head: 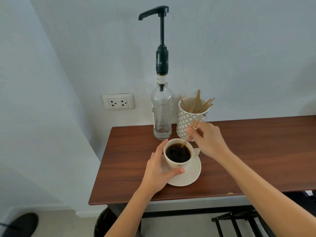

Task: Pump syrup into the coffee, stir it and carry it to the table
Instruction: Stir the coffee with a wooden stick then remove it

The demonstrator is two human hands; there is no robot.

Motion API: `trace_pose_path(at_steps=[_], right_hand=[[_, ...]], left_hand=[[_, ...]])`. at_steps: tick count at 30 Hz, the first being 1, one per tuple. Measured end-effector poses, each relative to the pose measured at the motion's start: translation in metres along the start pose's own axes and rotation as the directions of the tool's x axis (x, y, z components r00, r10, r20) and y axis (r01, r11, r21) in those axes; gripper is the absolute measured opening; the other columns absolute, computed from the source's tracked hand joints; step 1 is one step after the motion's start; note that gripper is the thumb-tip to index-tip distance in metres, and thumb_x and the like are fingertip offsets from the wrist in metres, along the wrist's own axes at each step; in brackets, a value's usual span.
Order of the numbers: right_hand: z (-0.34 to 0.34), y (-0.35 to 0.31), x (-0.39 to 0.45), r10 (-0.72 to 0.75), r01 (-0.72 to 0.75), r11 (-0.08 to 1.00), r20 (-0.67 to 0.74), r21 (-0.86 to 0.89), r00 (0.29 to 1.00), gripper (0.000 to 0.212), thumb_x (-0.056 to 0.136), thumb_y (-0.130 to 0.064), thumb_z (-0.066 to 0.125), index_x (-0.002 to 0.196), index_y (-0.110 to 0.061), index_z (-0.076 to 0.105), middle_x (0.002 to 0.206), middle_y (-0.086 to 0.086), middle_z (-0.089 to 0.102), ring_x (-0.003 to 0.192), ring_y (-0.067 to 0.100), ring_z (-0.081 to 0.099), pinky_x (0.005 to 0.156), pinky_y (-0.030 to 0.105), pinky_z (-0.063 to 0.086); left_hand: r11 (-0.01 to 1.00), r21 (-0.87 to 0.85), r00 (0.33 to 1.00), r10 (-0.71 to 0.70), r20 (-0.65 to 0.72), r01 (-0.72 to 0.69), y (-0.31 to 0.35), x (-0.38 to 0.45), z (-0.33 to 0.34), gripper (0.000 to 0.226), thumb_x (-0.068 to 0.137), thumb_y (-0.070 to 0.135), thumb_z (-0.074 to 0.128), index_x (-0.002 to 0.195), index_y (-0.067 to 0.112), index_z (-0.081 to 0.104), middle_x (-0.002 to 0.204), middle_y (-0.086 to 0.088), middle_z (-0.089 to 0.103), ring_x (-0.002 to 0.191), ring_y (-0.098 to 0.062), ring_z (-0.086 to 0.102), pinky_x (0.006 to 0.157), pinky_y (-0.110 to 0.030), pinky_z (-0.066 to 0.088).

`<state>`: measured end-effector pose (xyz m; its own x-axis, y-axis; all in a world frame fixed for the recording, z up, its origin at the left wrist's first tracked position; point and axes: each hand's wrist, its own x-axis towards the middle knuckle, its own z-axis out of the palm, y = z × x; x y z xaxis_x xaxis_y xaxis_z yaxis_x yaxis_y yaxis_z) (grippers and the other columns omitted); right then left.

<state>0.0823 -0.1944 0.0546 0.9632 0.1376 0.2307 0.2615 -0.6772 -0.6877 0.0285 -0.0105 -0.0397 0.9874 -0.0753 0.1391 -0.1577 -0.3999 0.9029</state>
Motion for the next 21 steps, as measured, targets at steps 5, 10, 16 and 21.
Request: trace_pose_path(at_steps=[5, 10, 16, 21], right_hand=[[-0.008, -0.003, -0.008, 0.057, -0.066, 0.996, 0.139, 0.058, 0.989, 0.016, 0.097, -0.025, 0.060, 0.087, -0.015, 0.069, 0.070, -0.002, 0.075, 0.054, -0.011, 0.060, 0.063, 0.008, 0.038], [0.008, -0.003, -0.005, 0.023, -0.023, 0.996, -0.003, 0.083, 1.000, 0.016, 0.097, -0.025, 0.061, 0.087, -0.017, 0.070, 0.070, -0.004, 0.075, 0.065, 0.001, 0.068, 0.068, 0.006, 0.044], [-0.006, -0.001, -0.007, 0.057, -0.065, 0.996, 0.137, 0.057, 0.989, 0.016, 0.097, -0.026, 0.060, 0.087, -0.017, 0.069, 0.069, -0.002, 0.075, 0.057, -0.010, 0.063, 0.065, 0.012, 0.040], [0.011, -0.001, -0.004, 0.024, -0.027, 0.993, 0.027, 0.119, 0.999, 0.015, 0.097, -0.026, 0.061, 0.089, -0.016, 0.070, 0.069, -0.003, 0.075, 0.063, -0.005, 0.068, 0.068, 0.009, 0.044]], left_hand=[[1.000, 0.012, 1.000, 0.006, -0.003, -0.006, -0.001, 0.001, 0.000, 0.092, 0.066, 0.066, 0.083, 0.138, 0.069, 0.027, 0.142, 0.028, 0.054, 0.138, -0.008, 0.048, 0.117, -0.050, 0.040], [1.000, -0.003, 1.000, 0.015, 0.002, -0.015, 0.000, 0.000, 0.001, 0.091, 0.064, 0.073, 0.080, 0.138, 0.069, 0.027, 0.141, 0.029, 0.055, 0.138, -0.008, 0.048, 0.117, -0.051, 0.040], [1.000, 0.011, 1.000, 0.019, 0.001, -0.019, 0.001, 0.000, -0.001, 0.088, 0.066, 0.067, 0.082, 0.134, 0.073, 0.027, 0.138, 0.035, 0.054, 0.137, -0.002, 0.048, 0.119, -0.050, 0.037], [1.000, -0.002, 1.000, 0.013, 0.000, -0.013, 0.000, 0.000, 0.000, 0.092, 0.063, 0.073, 0.081, 0.137, 0.071, 0.027, 0.140, 0.029, 0.056, 0.137, -0.009, 0.049, 0.117, -0.051, 0.040]])
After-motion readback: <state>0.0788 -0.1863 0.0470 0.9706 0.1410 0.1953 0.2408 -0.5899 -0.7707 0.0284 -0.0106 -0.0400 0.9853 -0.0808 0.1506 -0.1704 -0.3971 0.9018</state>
